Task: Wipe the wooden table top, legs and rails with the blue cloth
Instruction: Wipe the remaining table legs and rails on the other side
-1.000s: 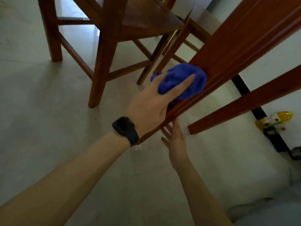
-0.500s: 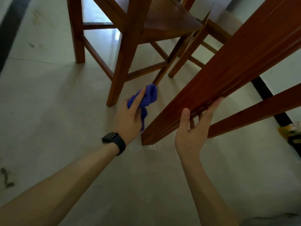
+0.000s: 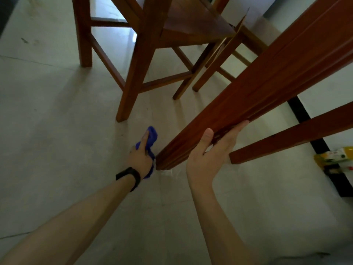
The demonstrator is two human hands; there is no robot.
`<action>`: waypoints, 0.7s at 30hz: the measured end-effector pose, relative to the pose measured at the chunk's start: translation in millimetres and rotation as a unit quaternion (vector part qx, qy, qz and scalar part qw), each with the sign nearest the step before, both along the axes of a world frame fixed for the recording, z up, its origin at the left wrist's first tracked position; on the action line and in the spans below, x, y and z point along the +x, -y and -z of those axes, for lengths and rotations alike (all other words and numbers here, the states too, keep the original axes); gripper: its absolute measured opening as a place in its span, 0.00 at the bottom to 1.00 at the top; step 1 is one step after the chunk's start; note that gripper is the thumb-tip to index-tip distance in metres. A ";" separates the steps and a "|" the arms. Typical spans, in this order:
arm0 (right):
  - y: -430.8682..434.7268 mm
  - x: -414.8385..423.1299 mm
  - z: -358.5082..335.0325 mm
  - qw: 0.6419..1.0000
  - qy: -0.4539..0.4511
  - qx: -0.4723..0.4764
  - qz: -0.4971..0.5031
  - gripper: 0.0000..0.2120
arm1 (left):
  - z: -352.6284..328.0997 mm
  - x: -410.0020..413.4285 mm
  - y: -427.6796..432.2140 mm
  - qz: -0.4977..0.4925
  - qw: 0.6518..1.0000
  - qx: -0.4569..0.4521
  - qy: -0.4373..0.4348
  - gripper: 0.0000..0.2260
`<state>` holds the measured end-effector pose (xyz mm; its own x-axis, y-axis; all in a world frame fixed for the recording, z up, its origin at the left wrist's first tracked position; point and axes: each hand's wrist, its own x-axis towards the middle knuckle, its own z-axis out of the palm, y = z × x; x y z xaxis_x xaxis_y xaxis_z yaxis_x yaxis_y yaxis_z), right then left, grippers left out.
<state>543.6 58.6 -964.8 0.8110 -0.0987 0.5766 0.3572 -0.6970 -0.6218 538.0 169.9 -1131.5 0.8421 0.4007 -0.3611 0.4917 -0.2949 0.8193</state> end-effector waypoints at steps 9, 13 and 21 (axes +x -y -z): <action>24.8 -12.7 -19.6 0.988 -0.134 -0.022 -0.080 0.36 | -14.9 -21.2 19.5 0.359 0.893 -0.087 -0.256 0.14; 83.0 -24.4 -11.4 0.934 -0.327 -0.047 -0.138 0.34 | -69.2 -18.9 21.2 0.327 0.905 -0.213 -0.167 0.18; 89.5 -30.3 3.3 0.801 -0.501 0.293 -0.148 0.15 | -146.9 -28.6 64.6 0.164 0.906 -0.387 -0.044 0.18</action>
<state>513.2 -30.9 -968.2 0.8753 0.1684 -0.4532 -0.4300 -0.1575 -0.8890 509.4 105.4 -984.6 0.8238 -0.2682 -0.4994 0.5558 0.2093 0.8045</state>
